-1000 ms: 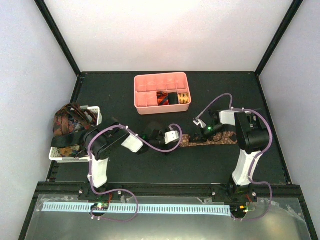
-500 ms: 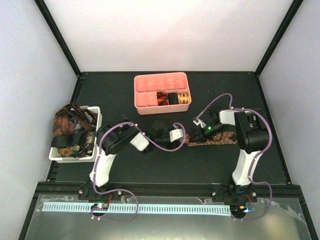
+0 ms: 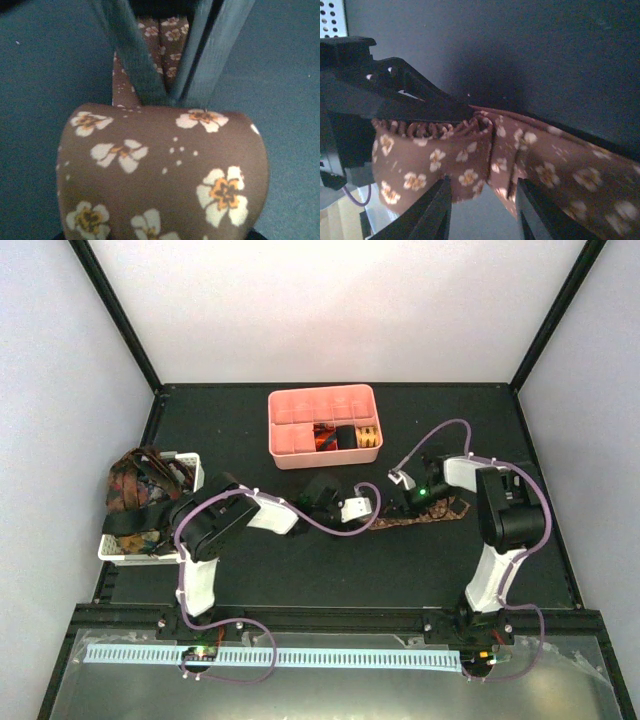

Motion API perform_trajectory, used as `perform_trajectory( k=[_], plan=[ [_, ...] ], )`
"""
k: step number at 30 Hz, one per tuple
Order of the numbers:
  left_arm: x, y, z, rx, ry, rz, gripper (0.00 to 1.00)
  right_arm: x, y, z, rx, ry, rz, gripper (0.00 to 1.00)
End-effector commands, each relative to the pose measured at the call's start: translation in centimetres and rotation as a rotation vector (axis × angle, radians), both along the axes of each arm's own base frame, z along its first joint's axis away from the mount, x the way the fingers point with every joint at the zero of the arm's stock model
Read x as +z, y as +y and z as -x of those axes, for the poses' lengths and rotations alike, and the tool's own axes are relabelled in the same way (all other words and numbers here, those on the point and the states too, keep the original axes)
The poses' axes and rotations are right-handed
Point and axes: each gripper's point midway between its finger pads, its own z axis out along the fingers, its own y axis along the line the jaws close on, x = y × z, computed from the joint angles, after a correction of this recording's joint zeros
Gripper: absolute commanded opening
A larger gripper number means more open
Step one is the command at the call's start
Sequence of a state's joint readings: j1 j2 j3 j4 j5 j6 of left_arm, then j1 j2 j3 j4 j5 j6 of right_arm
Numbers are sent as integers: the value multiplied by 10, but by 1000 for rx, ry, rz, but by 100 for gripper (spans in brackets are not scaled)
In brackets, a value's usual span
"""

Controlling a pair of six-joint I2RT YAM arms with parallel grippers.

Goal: Roll the ties
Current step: Roll the tie at the center of the board.

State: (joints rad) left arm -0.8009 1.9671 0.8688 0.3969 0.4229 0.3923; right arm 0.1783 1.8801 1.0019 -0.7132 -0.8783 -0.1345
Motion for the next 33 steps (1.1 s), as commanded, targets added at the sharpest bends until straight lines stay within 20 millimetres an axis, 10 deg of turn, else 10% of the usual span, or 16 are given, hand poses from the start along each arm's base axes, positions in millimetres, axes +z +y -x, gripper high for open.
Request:
perform_trajectory(
  k=[1,8,15,23,30,33],
  plan=[
    [-32,28,13,24,88,-202,31,24,-16,-10,32,-134,32,41],
    [-40,30,10,46,130,-257,31,56,5,-10,24,-129,-85,49],
    [-43,30,11,47,136,-267,32,34,22,-1,36,-68,-86,46],
    [-42,30,9,49,127,-268,33,22,20,-10,30,-68,-47,3],
    [-40,29,7,57,125,-257,38,14,11,-12,28,-87,8,2],
    [-27,25,5,60,116,-201,59,9,5,-14,17,-95,35,2]
  ],
)
